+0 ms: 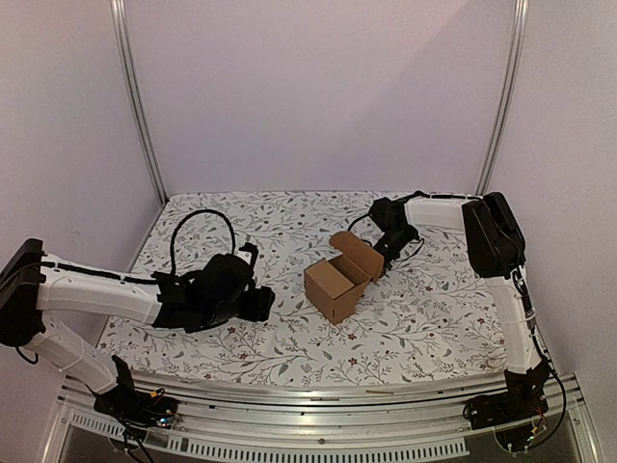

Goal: Fold the paper box

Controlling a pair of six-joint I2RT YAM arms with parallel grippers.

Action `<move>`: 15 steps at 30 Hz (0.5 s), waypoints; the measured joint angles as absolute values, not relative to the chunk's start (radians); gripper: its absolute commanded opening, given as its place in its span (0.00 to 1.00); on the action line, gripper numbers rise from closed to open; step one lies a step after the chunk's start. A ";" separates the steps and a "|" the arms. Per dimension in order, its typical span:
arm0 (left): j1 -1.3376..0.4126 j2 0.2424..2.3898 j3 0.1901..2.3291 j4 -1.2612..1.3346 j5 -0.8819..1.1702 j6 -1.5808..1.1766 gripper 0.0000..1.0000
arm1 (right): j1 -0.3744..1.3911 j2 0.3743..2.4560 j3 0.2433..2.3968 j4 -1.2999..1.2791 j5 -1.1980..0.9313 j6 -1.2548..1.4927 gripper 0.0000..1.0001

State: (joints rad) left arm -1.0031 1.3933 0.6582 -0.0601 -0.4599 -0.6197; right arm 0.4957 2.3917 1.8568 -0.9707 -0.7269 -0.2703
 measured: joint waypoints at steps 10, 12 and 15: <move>-0.812 1.685 0.991 -0.001 -0.142 -0.376 0.69 | 0.498 2.276 1.788 -0.973 -0.684 -0.262 0.26; -0.811 1.724 1.016 -0.014 -0.100 -0.352 0.69 | 0.504 2.247 1.780 -0.975 -0.666 -0.261 0.26; -0.813 1.750 1.016 -0.023 -0.049 -0.340 0.69 | 0.517 2.206 1.768 -0.979 -0.637 -0.262 0.27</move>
State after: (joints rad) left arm -0.8131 1.7496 1.0161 -0.0231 -0.0494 -0.3397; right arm 0.5175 2.2059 1.7683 -0.9791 -0.6369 -0.2615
